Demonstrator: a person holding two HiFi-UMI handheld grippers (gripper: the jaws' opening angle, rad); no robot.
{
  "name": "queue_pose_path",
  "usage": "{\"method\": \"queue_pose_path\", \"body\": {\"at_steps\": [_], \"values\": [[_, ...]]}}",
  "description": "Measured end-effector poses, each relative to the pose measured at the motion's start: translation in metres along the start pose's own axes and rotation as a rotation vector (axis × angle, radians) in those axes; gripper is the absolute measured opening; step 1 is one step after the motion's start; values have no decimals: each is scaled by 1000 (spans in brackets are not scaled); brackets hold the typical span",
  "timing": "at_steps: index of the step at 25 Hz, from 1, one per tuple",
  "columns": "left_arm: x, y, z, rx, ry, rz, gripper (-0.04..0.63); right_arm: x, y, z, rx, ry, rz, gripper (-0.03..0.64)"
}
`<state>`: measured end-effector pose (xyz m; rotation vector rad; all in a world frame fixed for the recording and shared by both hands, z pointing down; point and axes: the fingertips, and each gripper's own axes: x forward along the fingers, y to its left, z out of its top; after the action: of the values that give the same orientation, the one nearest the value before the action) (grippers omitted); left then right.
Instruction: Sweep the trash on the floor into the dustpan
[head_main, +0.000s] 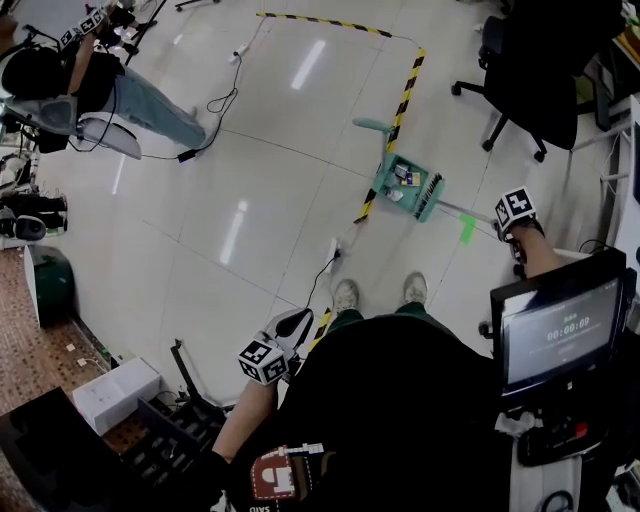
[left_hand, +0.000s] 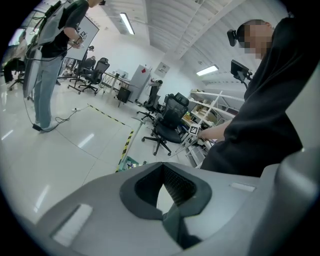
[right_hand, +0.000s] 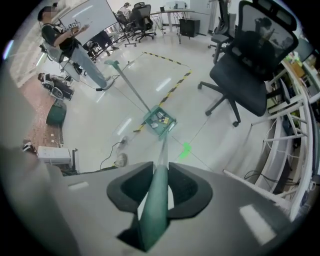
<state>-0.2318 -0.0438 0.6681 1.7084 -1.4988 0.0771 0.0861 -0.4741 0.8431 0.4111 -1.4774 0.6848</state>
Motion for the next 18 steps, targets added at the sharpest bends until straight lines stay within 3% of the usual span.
{"method": "queue_pose_path", "body": {"at_steps": [10,18], "values": [[63,-58,54,93,-56,-75,0,-20,-31,-146,61,7,54,92],[62,-116,45,128,-69,-98,0,-14,-6,-239,91,31,159,92]]}}
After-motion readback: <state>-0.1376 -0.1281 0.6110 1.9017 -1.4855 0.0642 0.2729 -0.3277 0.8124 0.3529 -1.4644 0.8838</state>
